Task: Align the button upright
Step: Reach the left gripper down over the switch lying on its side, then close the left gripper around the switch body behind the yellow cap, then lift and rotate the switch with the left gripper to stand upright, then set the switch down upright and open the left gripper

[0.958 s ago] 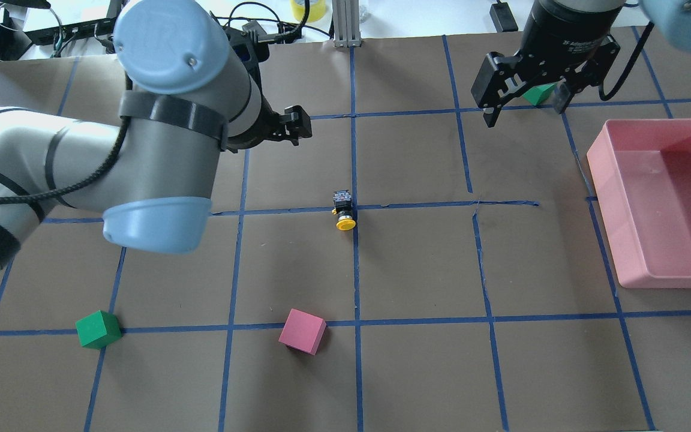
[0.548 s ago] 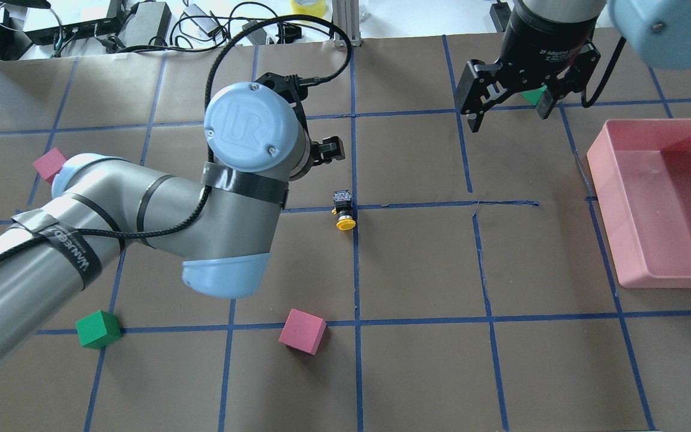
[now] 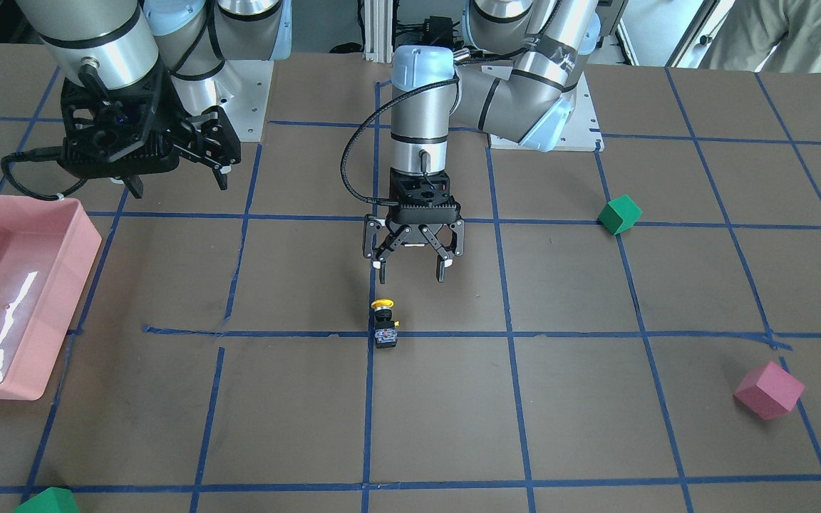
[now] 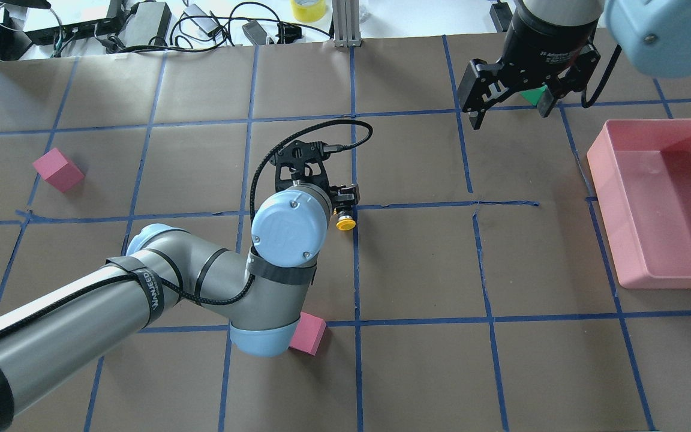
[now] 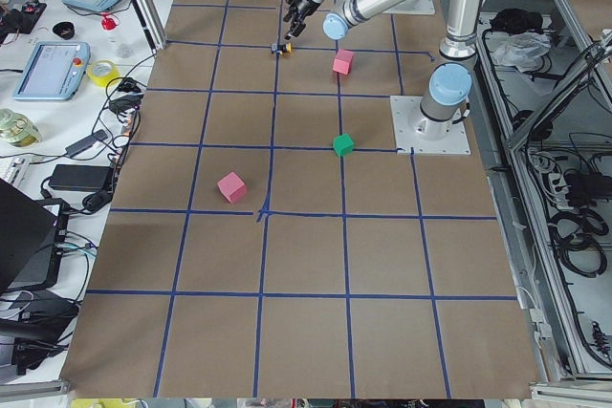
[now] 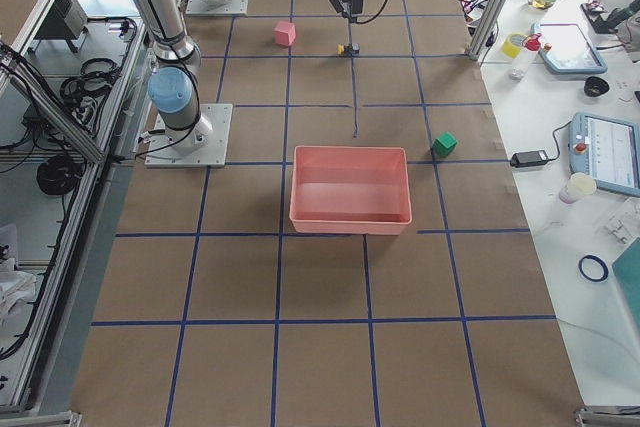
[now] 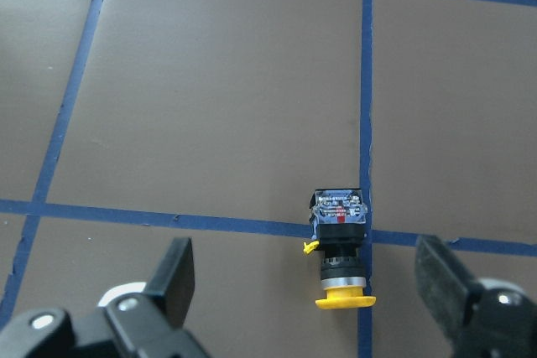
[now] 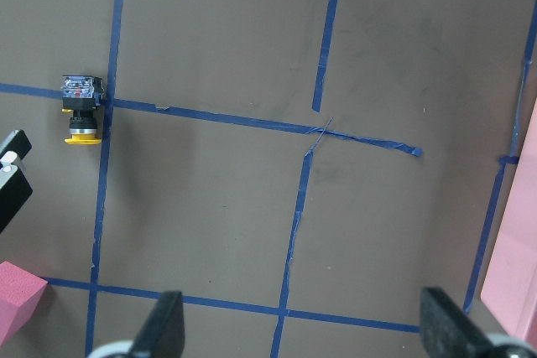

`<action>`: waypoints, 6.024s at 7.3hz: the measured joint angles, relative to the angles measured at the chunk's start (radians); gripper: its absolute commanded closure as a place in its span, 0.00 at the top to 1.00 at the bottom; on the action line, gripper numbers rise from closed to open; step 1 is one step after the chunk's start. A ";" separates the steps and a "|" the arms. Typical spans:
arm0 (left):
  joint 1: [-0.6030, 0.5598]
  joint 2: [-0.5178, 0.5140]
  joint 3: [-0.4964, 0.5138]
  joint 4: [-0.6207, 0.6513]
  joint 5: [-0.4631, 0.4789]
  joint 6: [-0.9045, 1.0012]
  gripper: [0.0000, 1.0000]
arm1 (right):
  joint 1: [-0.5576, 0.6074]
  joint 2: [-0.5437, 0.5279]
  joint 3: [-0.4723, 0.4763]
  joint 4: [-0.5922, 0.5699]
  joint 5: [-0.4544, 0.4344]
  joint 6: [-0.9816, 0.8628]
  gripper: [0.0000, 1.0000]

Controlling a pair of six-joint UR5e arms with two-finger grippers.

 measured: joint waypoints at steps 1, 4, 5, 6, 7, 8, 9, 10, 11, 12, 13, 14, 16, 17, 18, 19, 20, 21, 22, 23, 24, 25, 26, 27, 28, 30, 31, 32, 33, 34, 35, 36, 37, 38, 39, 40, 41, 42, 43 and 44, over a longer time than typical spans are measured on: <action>-0.014 -0.048 -0.007 0.057 0.006 0.002 0.92 | -0.002 0.000 0.000 0.000 0.000 0.001 1.00; -0.081 -0.198 0.016 0.177 0.086 -0.057 0.91 | -0.005 0.000 0.001 0.002 0.000 -0.003 1.00; -0.093 -0.234 0.030 0.208 0.105 -0.084 0.87 | -0.005 0.000 0.001 0.002 0.000 -0.004 1.00; -0.098 -0.258 0.038 0.237 0.114 -0.091 0.83 | -0.004 0.000 0.001 0.002 0.000 -0.003 1.00; -0.100 -0.276 0.040 0.266 0.123 -0.086 0.82 | -0.004 0.000 0.002 0.002 0.000 -0.001 1.00; -0.101 -0.291 0.041 0.282 0.139 -0.082 0.78 | -0.004 0.000 0.002 0.002 0.000 -0.002 1.00; -0.101 -0.302 0.042 0.289 0.150 -0.081 0.75 | -0.004 0.000 0.002 0.001 0.000 -0.005 1.00; -0.101 -0.312 0.042 0.292 0.156 -0.080 0.75 | -0.005 0.000 0.002 0.001 0.000 -0.007 1.00; -0.101 -0.319 0.042 0.292 0.158 -0.080 0.61 | -0.005 0.000 0.002 0.001 0.000 -0.008 1.00; -0.101 -0.323 0.042 0.293 0.159 -0.081 0.57 | -0.006 0.000 0.002 0.002 0.000 -0.008 1.00; -0.101 -0.324 0.043 0.292 0.158 -0.081 0.57 | -0.006 0.000 0.002 0.003 0.000 -0.009 1.00; -0.101 -0.325 0.043 0.292 0.156 -0.081 0.43 | -0.007 0.000 0.002 0.003 0.000 -0.009 1.00; -0.101 -0.305 0.045 0.282 0.148 -0.076 0.02 | -0.007 0.000 0.002 0.003 0.000 -0.009 1.00; -0.101 -0.293 0.046 0.275 0.147 -0.067 0.00 | -0.006 0.000 0.002 0.003 0.000 -0.009 1.00; -0.101 -0.281 0.049 0.259 0.146 -0.060 0.00 | -0.005 0.000 0.002 0.003 0.000 -0.009 1.00; -0.101 -0.270 0.055 0.231 0.146 -0.056 0.00 | -0.004 0.000 0.002 0.003 0.000 -0.009 1.00; -0.101 -0.259 0.064 0.203 0.147 -0.053 0.00 | -0.004 0.000 0.002 0.004 0.000 -0.009 1.00; -0.098 -0.247 0.072 0.176 0.145 -0.049 0.00 | -0.004 0.000 0.002 0.004 0.000 -0.009 1.00; -0.086 -0.224 0.081 0.130 0.130 -0.045 0.00 | -0.005 0.000 0.002 0.004 0.000 -0.009 1.00; -0.065 -0.186 0.096 0.050 0.097 -0.044 0.00 | -0.005 0.000 0.002 0.004 0.000 -0.009 1.00; -0.040 -0.140 0.116 -0.055 0.056 -0.051 0.00 | -0.006 0.000 0.002 0.003 0.000 -0.009 1.00; -0.007 -0.092 0.147 -0.183 -0.004 -0.087 0.00 | -0.006 0.000 0.002 0.003 0.000 -0.009 1.00; 0.027 -0.048 0.197 -0.345 -0.087 -0.154 0.00 | -0.007 0.000 0.002 0.003 0.000 -0.009 1.00; 0.058 -0.017 0.261 -0.517 -0.171 -0.219 0.00 | -0.007 0.000 0.003 0.004 0.000 -0.009 1.00; 0.090 -0.005 0.328 -0.679 -0.249 -0.270 0.00 | -0.007 0.000 0.004 0.004 0.000 -0.009 1.00; 0.156 -0.036 0.417 -0.893 -0.411 -0.358 0.00 | -0.007 0.000 0.006 0.004 0.000 -0.009 1.00; 0.192 -0.069 0.441 -0.952 -0.513 -0.405 0.00 | -0.007 0.000 0.006 0.003 0.000 -0.008 1.00; 0.228 -0.113 0.478 -1.013 -0.612 -0.451 0.00 | -0.007 0.000 0.007 0.003 0.000 -0.008 1.00; 0.254 -0.169 0.539 -1.087 -0.671 -0.486 0.00 | -0.007 0.000 0.007 0.003 0.000 -0.008 1.00; 0.266 -0.224 0.594 -1.139 -0.705 -0.503 0.00 | -0.007 0.000 0.007 0.004 0.000 -0.008 1.00; 0.271 -0.267 0.623 -1.161 -0.734 -0.511 0.00 | -0.007 0.000 0.007 0.004 0.000 -0.008 1.00; 0.272 -0.296 0.636 -1.169 -0.754 -0.517 0.00 | -0.007 0.000 0.007 0.005 0.000 -0.008 1.00; 0.273 -0.317 0.640 -1.172 -0.777 -0.516 0.00 | -0.007 0.000 0.007 0.006 0.000 -0.008 1.00; 0.274 -0.334 0.637 -1.173 -0.804 -0.512 0.00 | -0.007 0.000 0.007 0.006 0.000 -0.008 1.00; 0.274 -0.347 0.633 -1.176 -0.820 -0.511 0.00 | -0.007 0.000 0.007 0.006 0.000 -0.008 1.00; 0.274 -0.354 0.631 -1.187 -0.825 -0.512 0.04 | -0.007 0.000 0.007 0.006 0.000 -0.008 1.00; 0.274 -0.355 0.629 -1.199 -0.820 -0.512 0.96 | -0.007 0.000 0.007 0.006 0.000 -0.008 1.00; 0.274 -0.354 0.626 -1.201 -0.802 -0.514 1.00 | -0.007 0.000 0.007 0.006 0.000 -0.008 1.00; 0.274 -0.351 0.625 -1.200 -0.781 -0.518 1.00 | -0.007 0.000 0.008 0.006 0.000 -0.008 1.00; 0.274 -0.344 0.627 -1.198 -0.771 -0.519 0.99 | -0.007 0.000 0.008 0.006 0.000 -0.008 1.00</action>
